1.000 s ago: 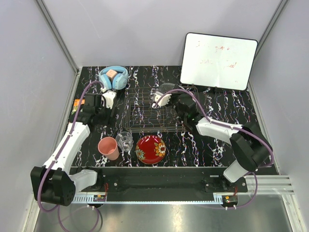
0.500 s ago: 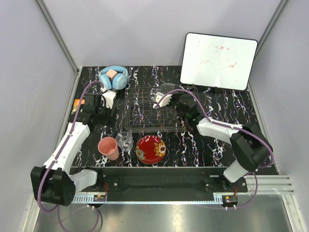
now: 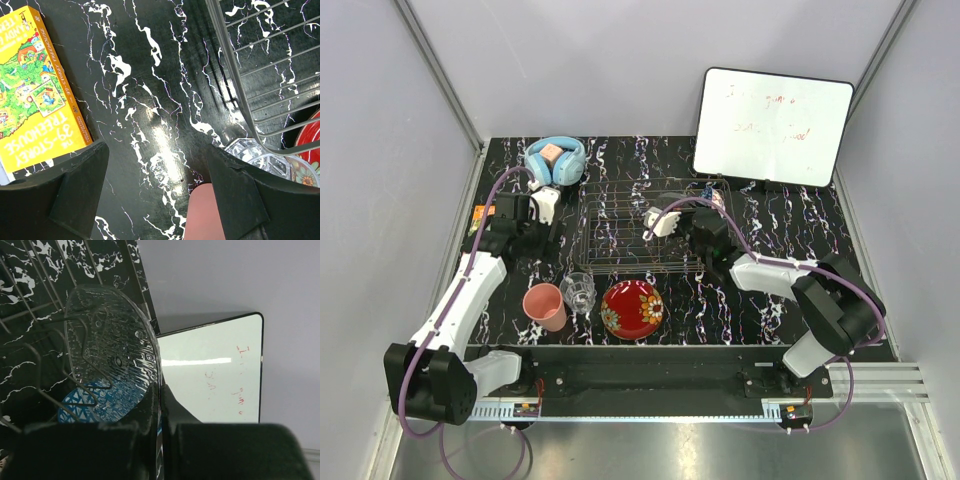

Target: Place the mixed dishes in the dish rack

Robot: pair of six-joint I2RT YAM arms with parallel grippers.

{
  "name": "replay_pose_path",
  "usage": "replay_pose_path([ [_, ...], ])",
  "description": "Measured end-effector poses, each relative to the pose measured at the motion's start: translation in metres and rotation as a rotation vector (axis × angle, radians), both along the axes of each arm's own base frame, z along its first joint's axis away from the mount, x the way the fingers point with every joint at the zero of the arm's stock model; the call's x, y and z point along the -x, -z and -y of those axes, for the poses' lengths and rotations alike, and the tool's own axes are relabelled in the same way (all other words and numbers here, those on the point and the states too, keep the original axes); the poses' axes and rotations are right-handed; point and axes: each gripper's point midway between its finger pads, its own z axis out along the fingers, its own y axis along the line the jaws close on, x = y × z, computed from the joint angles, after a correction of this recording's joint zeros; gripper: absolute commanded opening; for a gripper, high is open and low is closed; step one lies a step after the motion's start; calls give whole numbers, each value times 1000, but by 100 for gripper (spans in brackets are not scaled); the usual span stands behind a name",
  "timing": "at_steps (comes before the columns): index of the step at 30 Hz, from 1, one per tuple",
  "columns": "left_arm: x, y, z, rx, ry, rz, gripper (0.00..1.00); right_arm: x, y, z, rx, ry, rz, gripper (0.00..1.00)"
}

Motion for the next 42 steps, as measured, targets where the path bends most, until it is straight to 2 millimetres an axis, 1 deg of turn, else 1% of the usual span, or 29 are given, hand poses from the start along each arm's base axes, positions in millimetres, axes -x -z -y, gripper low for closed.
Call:
replay_pose_path([
  [1,0,0,0,0,0,0,82,2,4,1,2,0,-12,3],
  [4,0,0,0,1,0,0,82,3,8,1,-12,3,-27,21],
  [5,-1,-1,0,0,0,1,82,3,8,1,-18,4,-30,30],
  [7,-2,-1,0,0,0,1,82,3,9,1,-28,7,-37,37],
  [8,-2,-1,0,0,0,2,82,4,10,1,-34,8,-38,44],
  [9,-2,-1,0,0,0,2,82,4,9,0,-40,9,-40,48],
  [11,-2,-2,0,0,0,3,82,5,10,0,-55,19,-44,52],
  [15,-2,-2,0,0,0,2,82,7,9,-2,-90,43,-56,53],
  [17,-2,-2,0,0,0,3,82,11,4,-2,-114,67,-66,54],
  [19,-3,-3,0,0,0,4,82,16,-7,-2,-149,90,-66,55],
  [23,-3,-4,0,0,0,9,82,32,-41,-1,-243,145,-63,55],
  [24,-3,-5,0,0,0,10,82,40,-52,-3,-274,152,-70,53],
  [25,-3,-5,0,0,-1,12,82,48,-60,-7,-299,144,-77,47],
  [26,-2,-6,0,-2,-1,13,82,59,-68,-11,-329,136,-91,44],
  [29,-2,-9,-1,-4,-4,22,82,97,-84,-25,-447,74,-187,35],
  [32,-4,-14,-2,-7,-2,37,82,130,-89,-30,-624,50,-362,38],
  [34,-5,-17,-2,-9,-3,46,82,148,-84,-33,-744,48,-498,40],
  [35,-5,-18,-2,-9,-3,49,82,156,-78,-34,-782,48,-552,40],
  [36,-5,-19,-3,-10,-4,50,82,166,-67,-37,-827,46,-629,40],
  [38,-5,-20,-3,-11,-5,52,82,188,-36,-41,-892,58,-779,41],
  [41,-6,-22,-3,-11,-6,55,82,218,25,-42,-913,127,-997,43],
  [42,-6,-22,-3,-12,-7,55,82,227,42,-42,-908,154,-1055,42],
])
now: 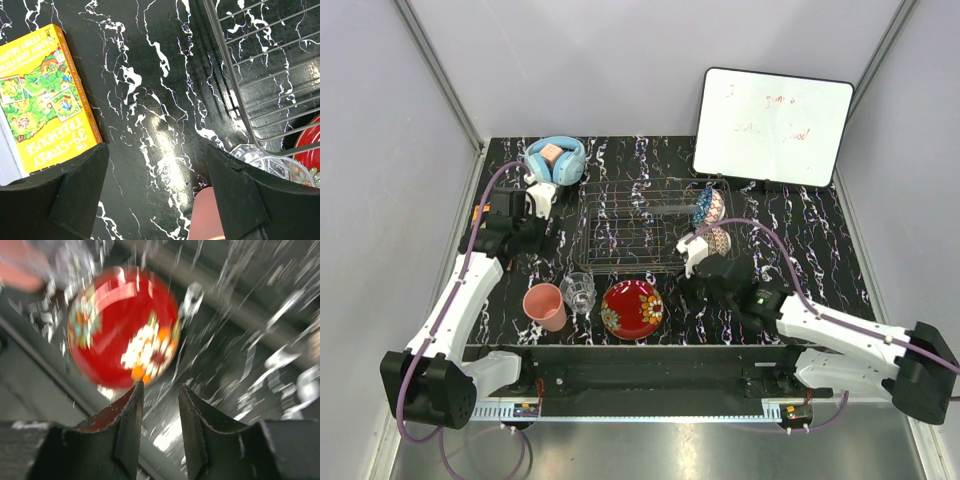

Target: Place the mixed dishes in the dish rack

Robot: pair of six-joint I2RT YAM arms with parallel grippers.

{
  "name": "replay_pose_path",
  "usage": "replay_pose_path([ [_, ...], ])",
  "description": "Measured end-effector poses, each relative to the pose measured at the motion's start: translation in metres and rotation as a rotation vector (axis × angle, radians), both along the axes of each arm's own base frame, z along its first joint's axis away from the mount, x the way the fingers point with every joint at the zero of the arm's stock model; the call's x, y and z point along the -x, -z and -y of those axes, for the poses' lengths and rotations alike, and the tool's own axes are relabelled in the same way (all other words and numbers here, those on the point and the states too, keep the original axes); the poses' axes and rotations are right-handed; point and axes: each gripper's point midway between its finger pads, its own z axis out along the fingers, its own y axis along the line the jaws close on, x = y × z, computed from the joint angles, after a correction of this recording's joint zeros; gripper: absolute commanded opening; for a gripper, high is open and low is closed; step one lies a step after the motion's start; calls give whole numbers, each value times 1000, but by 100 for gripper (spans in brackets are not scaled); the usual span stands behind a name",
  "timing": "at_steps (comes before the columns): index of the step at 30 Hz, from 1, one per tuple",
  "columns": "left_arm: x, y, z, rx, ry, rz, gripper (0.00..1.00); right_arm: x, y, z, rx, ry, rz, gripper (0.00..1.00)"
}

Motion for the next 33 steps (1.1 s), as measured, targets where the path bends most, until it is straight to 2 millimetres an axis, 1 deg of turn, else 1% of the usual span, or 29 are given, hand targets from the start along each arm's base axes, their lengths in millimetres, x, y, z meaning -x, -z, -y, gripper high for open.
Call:
replay_pose_path([
  [2,0,-1,0,-1,-1,-1,82,14,30,1,16,-3,-111,43],
  [4,1,-1,0,-2,-1,-2,82,23,47,-3,21,-3,-189,42],
  [6,2,-1,-1,-4,-2,-6,82,26,55,-9,7,0,-237,43],
  [11,3,-4,-2,-8,1,3,82,28,69,-22,-56,7,-292,49],
  [16,4,-6,-3,-15,5,13,82,30,91,-25,-60,27,-333,51],
  [19,5,-7,-3,-17,7,11,82,30,100,-24,-51,36,-343,53],
  [26,7,-6,-3,-18,7,6,82,22,112,-30,-50,53,-333,53],
  [33,8,-8,-4,-19,8,12,82,5,114,-55,-116,61,-318,48],
])
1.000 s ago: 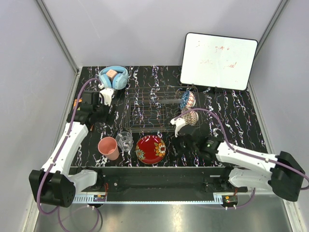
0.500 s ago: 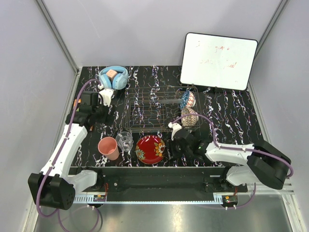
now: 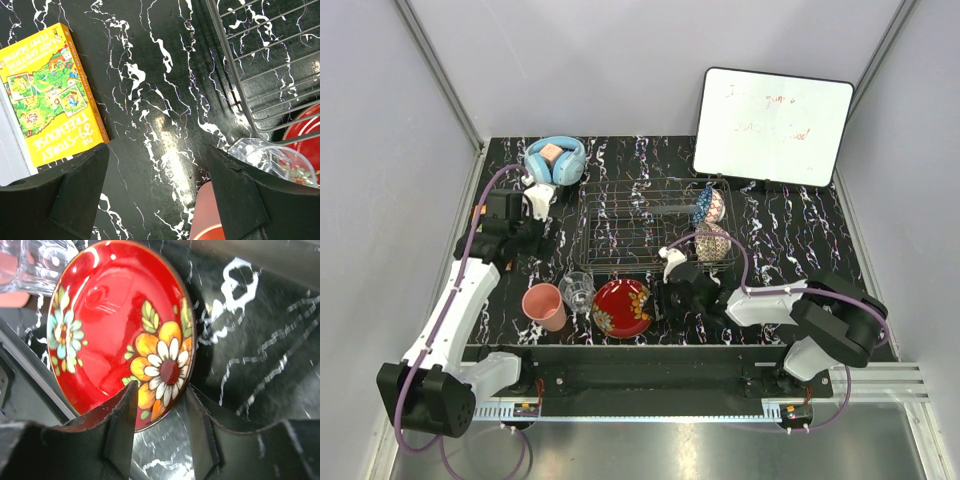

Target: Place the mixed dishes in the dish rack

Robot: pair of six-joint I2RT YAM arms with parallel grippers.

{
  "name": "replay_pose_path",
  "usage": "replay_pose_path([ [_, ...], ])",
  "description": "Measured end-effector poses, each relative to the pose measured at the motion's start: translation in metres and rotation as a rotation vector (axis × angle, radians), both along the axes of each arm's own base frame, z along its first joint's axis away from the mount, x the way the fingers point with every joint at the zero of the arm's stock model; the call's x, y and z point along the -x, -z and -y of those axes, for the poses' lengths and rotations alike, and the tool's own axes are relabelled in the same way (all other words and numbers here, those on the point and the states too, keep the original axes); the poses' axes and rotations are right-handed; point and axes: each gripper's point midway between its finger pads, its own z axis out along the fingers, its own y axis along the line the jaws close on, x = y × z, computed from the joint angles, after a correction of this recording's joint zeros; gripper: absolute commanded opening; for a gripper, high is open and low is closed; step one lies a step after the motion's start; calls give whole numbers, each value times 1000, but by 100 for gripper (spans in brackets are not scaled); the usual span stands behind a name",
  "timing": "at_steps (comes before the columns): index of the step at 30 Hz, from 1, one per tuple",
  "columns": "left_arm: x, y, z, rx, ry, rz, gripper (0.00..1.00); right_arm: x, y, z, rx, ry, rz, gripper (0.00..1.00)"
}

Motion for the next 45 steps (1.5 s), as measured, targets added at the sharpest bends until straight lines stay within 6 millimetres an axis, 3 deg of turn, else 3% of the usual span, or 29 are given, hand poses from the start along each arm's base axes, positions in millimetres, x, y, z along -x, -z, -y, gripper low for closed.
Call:
replay_pose_path([
  [3,1,-4,0,-3,5,14,82,-7,0,-6,-19,5,-9,41],
  [8,5,-7,-4,-22,8,37,82,-17,5,-8,-23,26,-21,3],
  [9,6,-7,-5,-26,7,37,82,-17,5,-8,-25,28,-25,0],
  [17,6,-6,-7,-39,12,37,82,-13,3,-9,-42,33,-52,0],
  [22,6,-6,-7,-39,12,36,82,-2,-8,7,-32,31,-48,0],
  [28,6,-5,-6,-39,12,35,82,-7,-53,24,1,-10,102,0],
  [32,6,-4,-6,-39,12,29,82,-28,-102,29,66,-53,292,0],
  [37,5,-2,-6,-40,12,22,82,-63,-183,32,145,-78,594,0],
  [40,5,-2,-6,-40,12,22,82,-80,-221,37,201,-69,739,0],
  [42,5,-2,-6,-40,12,22,82,-91,-238,44,263,-59,822,0],
  [45,5,-2,-6,-40,12,22,82,-106,-247,57,397,-51,921,0],
])
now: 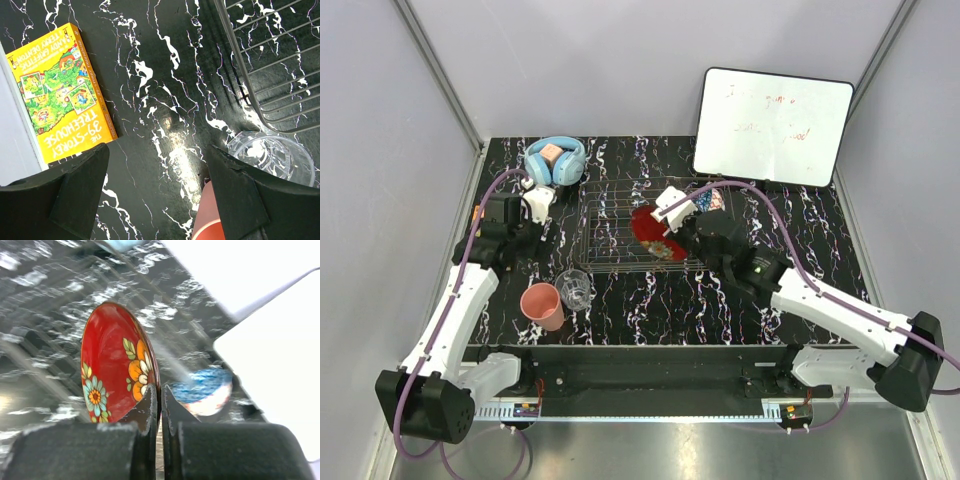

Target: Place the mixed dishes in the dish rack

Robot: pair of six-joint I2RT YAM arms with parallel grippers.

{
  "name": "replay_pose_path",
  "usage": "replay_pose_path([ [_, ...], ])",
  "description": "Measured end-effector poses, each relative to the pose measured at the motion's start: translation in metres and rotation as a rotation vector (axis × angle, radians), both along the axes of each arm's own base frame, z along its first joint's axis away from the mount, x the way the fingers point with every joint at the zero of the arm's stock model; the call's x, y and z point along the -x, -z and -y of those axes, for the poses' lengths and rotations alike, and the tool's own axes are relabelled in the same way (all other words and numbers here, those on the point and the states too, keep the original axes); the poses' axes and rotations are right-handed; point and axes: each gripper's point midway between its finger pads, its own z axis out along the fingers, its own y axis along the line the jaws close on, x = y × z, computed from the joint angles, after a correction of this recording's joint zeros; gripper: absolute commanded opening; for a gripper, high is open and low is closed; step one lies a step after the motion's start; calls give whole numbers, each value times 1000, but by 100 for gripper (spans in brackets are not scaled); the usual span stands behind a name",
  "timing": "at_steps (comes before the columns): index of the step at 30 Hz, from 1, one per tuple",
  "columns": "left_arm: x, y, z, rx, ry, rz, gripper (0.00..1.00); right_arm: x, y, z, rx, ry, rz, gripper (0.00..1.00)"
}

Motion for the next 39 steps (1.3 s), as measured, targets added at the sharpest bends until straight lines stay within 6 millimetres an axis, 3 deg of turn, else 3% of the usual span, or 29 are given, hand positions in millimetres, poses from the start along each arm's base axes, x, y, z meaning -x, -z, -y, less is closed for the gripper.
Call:
replay_pose_path([
  [7,0,1,0,2,-1,-2,82,-27,-1,22,316,46,224,0],
  [13,-1,5,1,7,-10,-19,82,-38,-5,23,510,15,394,0],
  [18,-1,5,1,8,-10,-20,82,-38,7,23,642,-44,472,0],
  [39,-2,5,1,8,-10,-17,82,-17,45,13,698,-224,484,0],
])
